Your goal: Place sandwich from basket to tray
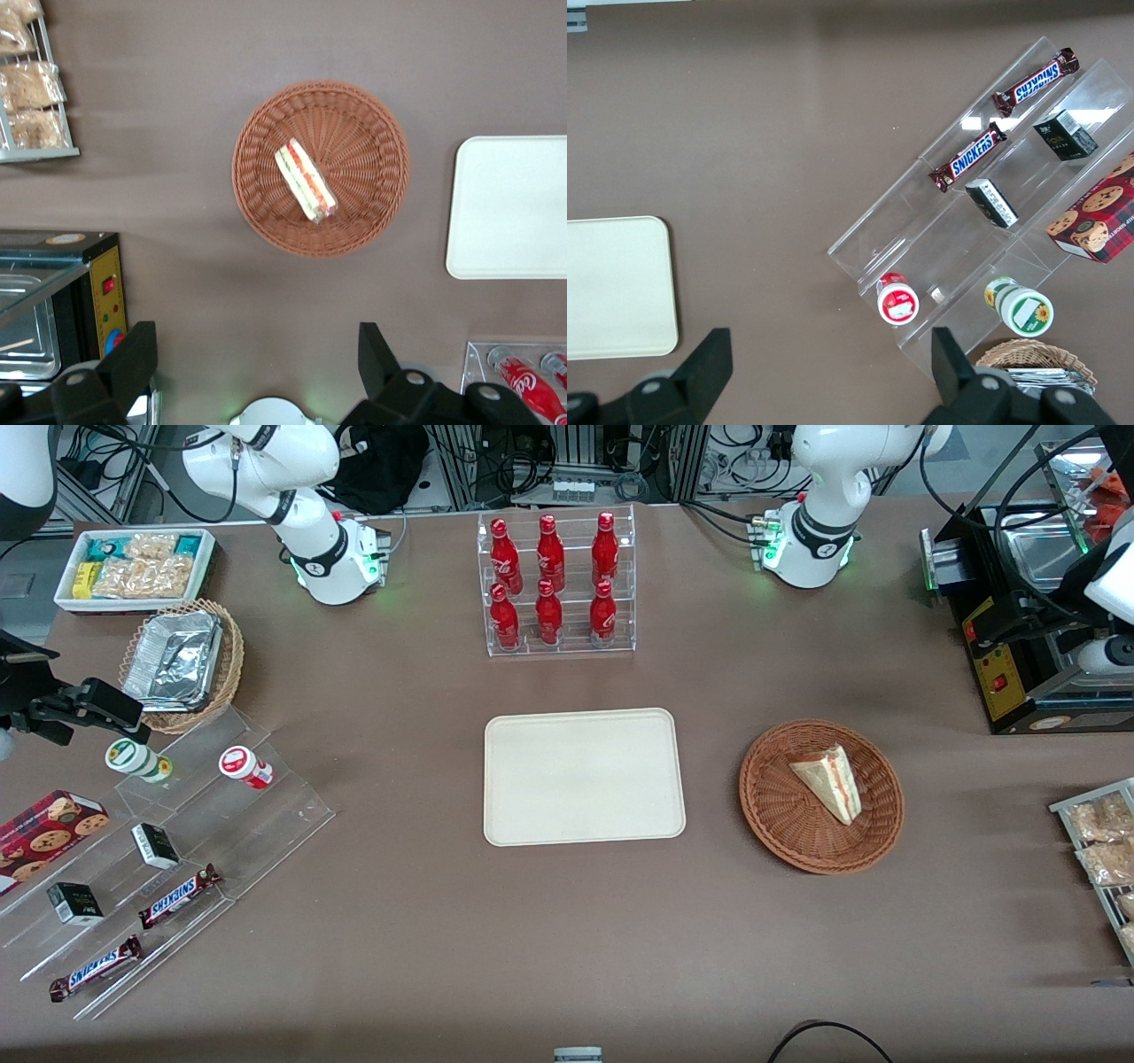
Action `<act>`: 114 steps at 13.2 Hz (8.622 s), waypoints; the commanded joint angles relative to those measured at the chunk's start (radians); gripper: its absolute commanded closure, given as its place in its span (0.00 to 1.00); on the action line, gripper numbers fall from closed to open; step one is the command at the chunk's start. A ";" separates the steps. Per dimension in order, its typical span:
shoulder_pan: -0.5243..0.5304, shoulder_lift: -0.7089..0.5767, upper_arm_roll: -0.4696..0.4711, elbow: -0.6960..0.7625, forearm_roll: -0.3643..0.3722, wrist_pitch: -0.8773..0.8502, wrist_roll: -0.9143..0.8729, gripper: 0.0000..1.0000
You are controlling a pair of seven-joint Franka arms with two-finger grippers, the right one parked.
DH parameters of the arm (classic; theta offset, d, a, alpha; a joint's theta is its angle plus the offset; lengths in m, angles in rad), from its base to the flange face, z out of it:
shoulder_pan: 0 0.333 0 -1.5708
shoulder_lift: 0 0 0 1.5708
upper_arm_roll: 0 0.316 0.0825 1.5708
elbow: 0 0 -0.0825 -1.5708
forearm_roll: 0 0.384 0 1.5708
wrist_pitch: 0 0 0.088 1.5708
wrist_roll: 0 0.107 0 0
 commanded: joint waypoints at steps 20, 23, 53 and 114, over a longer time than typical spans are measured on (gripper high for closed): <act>-0.042 0.137 -0.001 -0.580 -0.003 0.683 -0.455 0.00; -0.067 0.145 0.001 -0.675 -0.006 0.819 -0.522 0.00; -0.312 0.260 -0.009 -0.253 -0.001 0.406 -0.574 0.92; -0.701 0.011 0.740 -0.110 0.016 0.078 0.035 0.00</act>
